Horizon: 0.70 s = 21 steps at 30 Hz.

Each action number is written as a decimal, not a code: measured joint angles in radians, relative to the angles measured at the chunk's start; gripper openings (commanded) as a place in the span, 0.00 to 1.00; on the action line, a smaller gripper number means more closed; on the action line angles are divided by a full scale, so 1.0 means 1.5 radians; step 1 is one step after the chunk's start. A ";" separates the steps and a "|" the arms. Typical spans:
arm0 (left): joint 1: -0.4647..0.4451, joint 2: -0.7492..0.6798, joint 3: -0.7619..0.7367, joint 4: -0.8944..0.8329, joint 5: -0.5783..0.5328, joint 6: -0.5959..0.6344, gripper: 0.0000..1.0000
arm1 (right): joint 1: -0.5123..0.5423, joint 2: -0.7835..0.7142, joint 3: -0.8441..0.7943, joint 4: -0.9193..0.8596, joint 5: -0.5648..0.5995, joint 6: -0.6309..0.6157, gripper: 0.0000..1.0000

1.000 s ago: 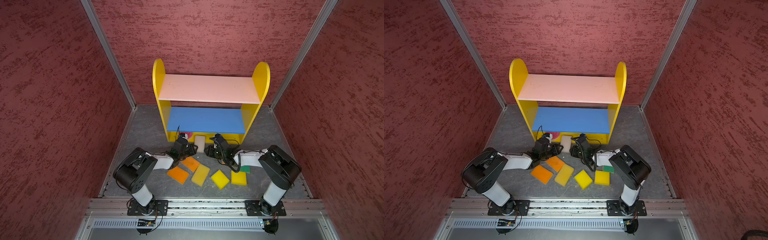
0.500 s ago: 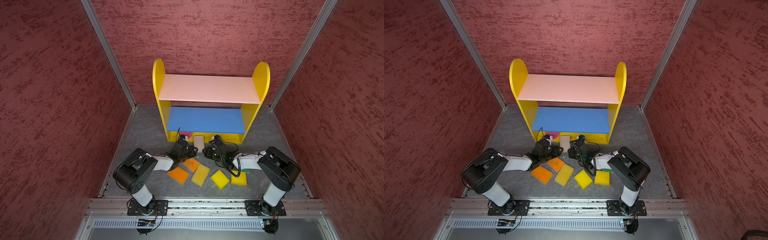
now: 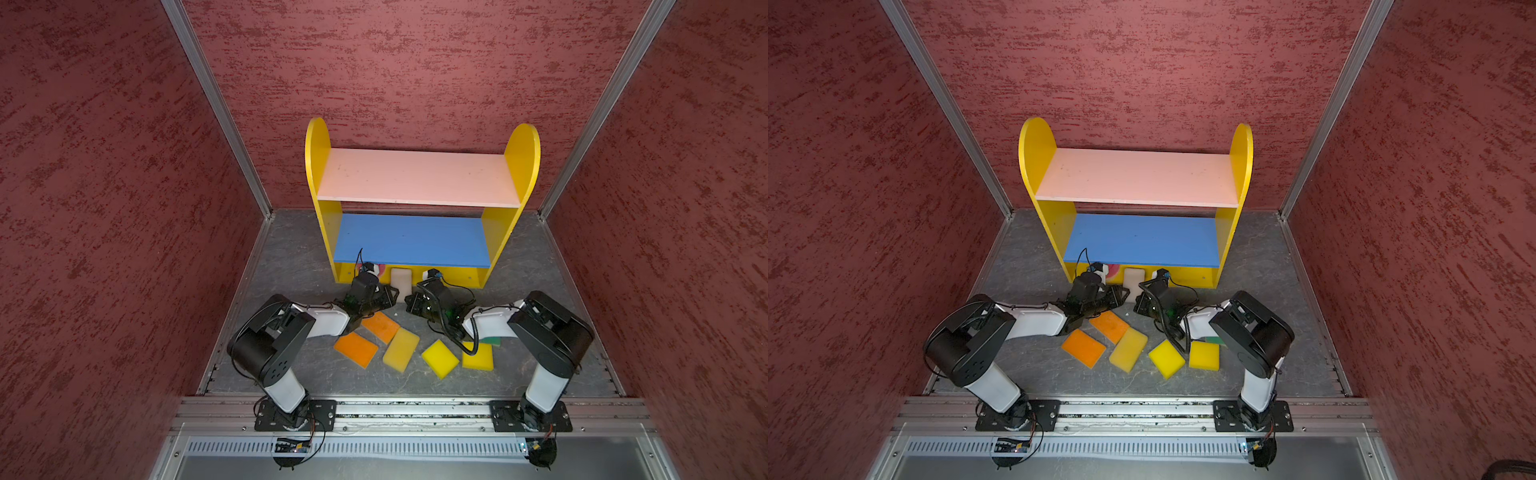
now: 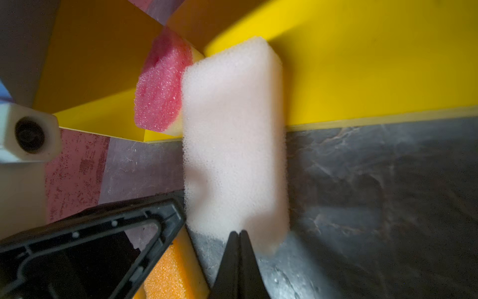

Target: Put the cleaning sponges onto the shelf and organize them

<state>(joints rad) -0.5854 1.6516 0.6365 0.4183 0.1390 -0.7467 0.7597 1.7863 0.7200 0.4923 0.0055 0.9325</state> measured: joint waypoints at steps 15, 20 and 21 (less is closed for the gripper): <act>0.003 0.003 0.013 -0.007 0.011 0.002 0.39 | 0.000 -0.063 -0.005 -0.013 0.051 -0.006 0.09; 0.005 -0.012 0.001 -0.018 0.008 0.002 0.39 | 0.000 -0.087 -0.019 -0.026 0.062 -0.011 0.10; 0.006 -0.017 -0.002 -0.020 0.007 0.002 0.39 | 0.000 -0.085 -0.021 -0.028 0.062 -0.011 0.10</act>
<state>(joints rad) -0.5770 1.6257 0.6334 0.3885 0.1490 -0.7441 0.7593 1.6585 0.6888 0.4500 0.0990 0.9161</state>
